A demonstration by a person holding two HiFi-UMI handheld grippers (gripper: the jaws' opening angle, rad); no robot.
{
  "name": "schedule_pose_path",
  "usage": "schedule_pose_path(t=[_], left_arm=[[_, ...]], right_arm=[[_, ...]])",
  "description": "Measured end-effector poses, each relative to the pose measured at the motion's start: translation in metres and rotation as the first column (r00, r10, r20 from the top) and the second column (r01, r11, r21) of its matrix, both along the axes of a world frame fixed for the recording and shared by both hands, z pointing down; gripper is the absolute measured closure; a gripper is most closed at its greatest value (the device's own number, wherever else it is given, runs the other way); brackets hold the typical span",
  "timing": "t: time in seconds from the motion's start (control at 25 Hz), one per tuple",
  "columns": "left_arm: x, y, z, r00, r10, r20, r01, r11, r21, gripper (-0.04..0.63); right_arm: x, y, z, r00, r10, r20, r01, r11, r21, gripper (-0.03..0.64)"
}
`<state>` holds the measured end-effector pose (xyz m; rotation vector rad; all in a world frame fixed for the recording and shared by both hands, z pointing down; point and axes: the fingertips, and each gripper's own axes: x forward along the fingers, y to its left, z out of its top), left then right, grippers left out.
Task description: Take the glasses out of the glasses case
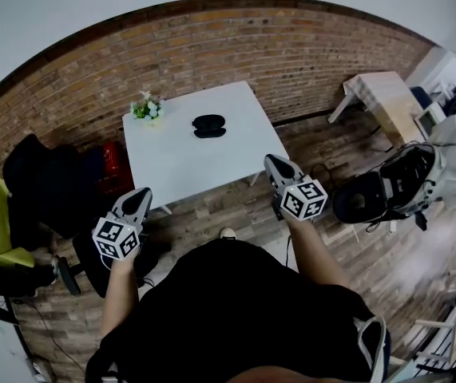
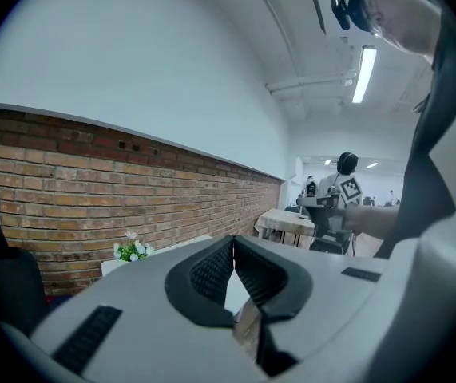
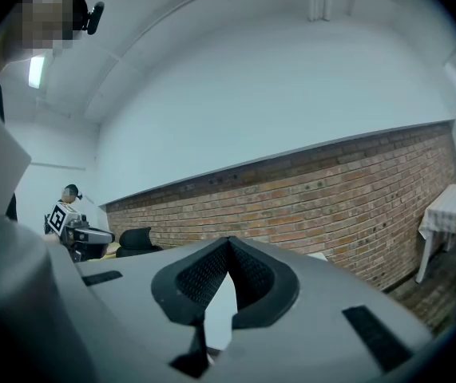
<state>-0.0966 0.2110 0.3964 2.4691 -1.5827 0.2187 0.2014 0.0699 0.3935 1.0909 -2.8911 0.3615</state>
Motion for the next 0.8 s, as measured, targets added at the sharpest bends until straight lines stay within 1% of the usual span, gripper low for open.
schedule_pose_path(t=[0.56,0.8], left_arm=[[0.006,-0.046,0.006,1.000,-0.009,-0.002,0.008,1.000,-0.021,0.584],[-0.001,-0.058,0.014,1.000,-0.020,-0.004,0.020,0.999,-0.037,0.584]], right_arm=[[0.003,-0.048,0.016,1.000,-0.016,-0.019,0.016,0.999,-0.030,0.601],[-0.006,-0.065,0.020,0.999,-0.026,-0.023,0.026,0.999,-0.041,0.601]])
